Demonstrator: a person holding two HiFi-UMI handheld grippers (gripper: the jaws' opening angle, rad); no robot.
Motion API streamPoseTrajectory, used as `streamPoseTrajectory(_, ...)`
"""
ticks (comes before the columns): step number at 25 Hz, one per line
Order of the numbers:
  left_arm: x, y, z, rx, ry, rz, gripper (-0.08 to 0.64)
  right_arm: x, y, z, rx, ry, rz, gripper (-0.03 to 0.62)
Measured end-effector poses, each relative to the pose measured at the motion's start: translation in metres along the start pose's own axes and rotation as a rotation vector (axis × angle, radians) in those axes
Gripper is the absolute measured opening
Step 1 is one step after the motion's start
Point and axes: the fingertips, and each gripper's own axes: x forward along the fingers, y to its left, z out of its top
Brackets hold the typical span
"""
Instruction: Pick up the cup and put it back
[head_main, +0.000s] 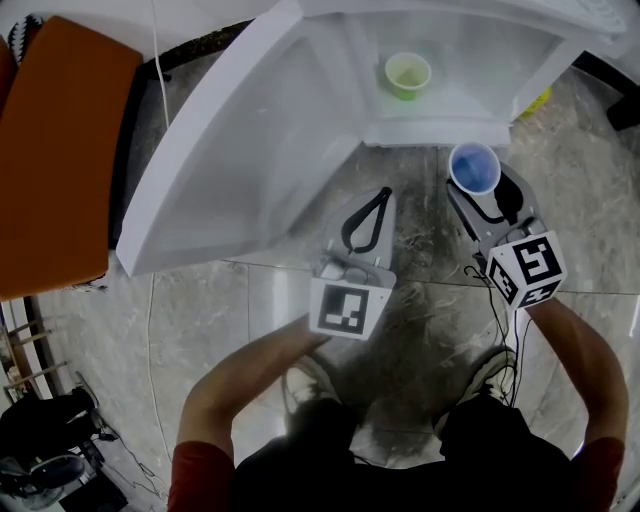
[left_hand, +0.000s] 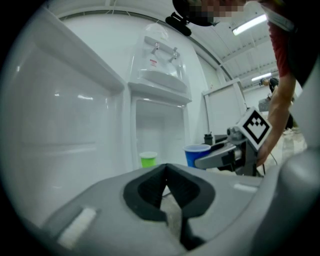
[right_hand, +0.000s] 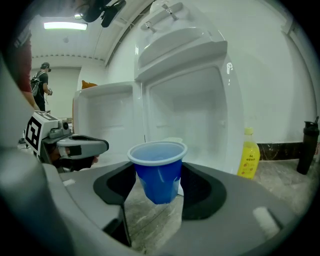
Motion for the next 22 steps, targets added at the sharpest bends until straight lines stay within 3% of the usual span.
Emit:
streamPoseTrajectory(12, -0.009, -0.011, -0.021, 0.003, 0.039, -0.035, 0.0, -0.01, 0.047, -0.049, -0.019, 0.091, 0.115, 0.278)
streamPoseTrajectory(22, -0.015, -0.017, -0.044, 0.038, 0.085, -0.068, 0.0, -0.014, 0.063, -0.076, -0.022, 0.157, 0.136, 0.278)
